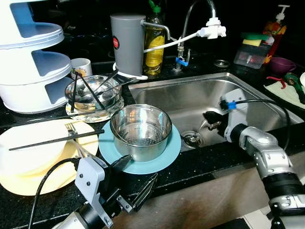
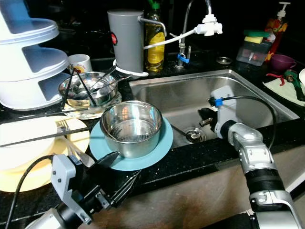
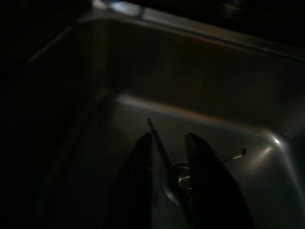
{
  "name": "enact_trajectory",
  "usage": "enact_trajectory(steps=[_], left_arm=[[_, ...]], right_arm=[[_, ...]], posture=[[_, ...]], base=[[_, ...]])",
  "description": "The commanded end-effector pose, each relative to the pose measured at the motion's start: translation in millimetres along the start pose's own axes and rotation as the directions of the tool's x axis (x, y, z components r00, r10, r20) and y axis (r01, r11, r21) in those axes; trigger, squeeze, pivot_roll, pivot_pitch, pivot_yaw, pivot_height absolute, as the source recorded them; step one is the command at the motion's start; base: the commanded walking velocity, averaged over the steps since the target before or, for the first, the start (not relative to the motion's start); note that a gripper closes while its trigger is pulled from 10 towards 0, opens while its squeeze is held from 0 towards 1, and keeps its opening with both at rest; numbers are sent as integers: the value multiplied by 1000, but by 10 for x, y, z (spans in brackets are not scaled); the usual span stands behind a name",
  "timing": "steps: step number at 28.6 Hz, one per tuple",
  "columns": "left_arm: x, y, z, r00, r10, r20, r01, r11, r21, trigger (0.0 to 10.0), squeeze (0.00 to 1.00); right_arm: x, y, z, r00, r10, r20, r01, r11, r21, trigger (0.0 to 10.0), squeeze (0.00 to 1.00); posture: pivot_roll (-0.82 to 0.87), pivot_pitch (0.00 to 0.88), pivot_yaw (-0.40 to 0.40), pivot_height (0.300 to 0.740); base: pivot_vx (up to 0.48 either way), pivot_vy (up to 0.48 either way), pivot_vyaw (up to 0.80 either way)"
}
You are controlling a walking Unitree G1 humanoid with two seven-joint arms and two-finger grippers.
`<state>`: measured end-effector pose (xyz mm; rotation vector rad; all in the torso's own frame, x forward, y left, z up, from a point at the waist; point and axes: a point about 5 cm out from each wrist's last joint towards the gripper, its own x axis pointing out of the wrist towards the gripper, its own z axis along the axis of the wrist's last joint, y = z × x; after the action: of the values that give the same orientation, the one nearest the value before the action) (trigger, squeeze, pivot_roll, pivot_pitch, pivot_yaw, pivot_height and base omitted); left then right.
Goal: Kitchen organization
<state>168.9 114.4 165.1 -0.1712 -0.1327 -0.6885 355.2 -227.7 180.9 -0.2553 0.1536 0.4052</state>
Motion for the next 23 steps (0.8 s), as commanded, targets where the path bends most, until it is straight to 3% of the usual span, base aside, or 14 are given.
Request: enact_trajectory(steps=[1,3,4,5,6,7,12,13,17,18,20,21,22,23], left_arm=[[-14,-19,3,1000,-11,-13,11,1000,6,10000,0],[-14,-18,3,1000,-11,-13,11,1000,6,10000,0],[-16,-16,4,1000,-9,-13,9,1000,7,10000,0],[-16,-16,4,1000,-9,-13,9,1000,7,10000,0],[-18,-15,5,1000,-8,-13,8,1000,7,10000,0],[-19,-14,5,1000,-8,-13,8,1000,7,10000,0],[-18,-16,2,1000,-9,-13,9,1000,6,10000,0],[-15,-17,0,1000,-9,-13,9,1000,6,10000,0],[-10,-14,-2,1000,-8,-12,8,1000,7,10000,0],[-8,-7,-3,1000,-6,-12,6,1000,9,10000,0],[-11,9,-9,1000,1,-16,-1,1000,14,10000,0],[-11,9,-9,1000,1,-16,-1,1000,14,10000,0],[-30,31,-23,1000,16,-24,-15,1000,18,10000,0],[-30,31,-23,1000,16,-24,-15,1000,18,10000,0]], right_arm=[[2,12,-15,1000,-11,12,12,1000,-18,10000,1000],[5,7,2,999,-19,27,19,1000,-11,10000,1000],[-3,-6,149,991,-27,134,20,998,53,10000,1000],[-3,-6,149,991,-27,134,20,998,53,10000,1000],[-13,-3,223,982,-22,187,7,997,82,10000,875],[-35,15,340,963,-3,270,-31,992,123,10000,0],[-119,38,583,896,30,444,-129,972,195,10000,0],[-167,62,669,860,67,506,-194,960,201,10000,0],[-272,198,790,787,216,578,-349,928,129,10000,31],[-351,342,816,734,360,576,-472,880,51,10000,16],[-526,638,755,611,635,473,-674,731,-110,10000,0],[-526,638,755,611,635,473,-674,731,-110,10000,0],[-609,761,666,555,751,358,-759,633,-152,10000,0],[-609,761,666,555,751,358,-759,633,-152,10000,0]], posture=[[43,0,-52,740],[43,0,-52,740],[45,0,-54,740],[45,0,-54,740],[44,0,-53,740],[43,0,-52,740],[41,0,-52,740],[42,0,-53,740],[40,0,-53,740],[41,0,-55,740],[42,0,-56,740],[42,0,-56,740],[47,0,-63,740],[47,0,-63,740]], base=[[0,0,0],[0,0,0],[0,0,0],[0,0,0],[0,0,0],[0,0,0],[0,0,0],[0,0,0],[0,0,0],[0,0,0],[0,0,0],[0,0,0],[0,0,0],[0,0,0]])
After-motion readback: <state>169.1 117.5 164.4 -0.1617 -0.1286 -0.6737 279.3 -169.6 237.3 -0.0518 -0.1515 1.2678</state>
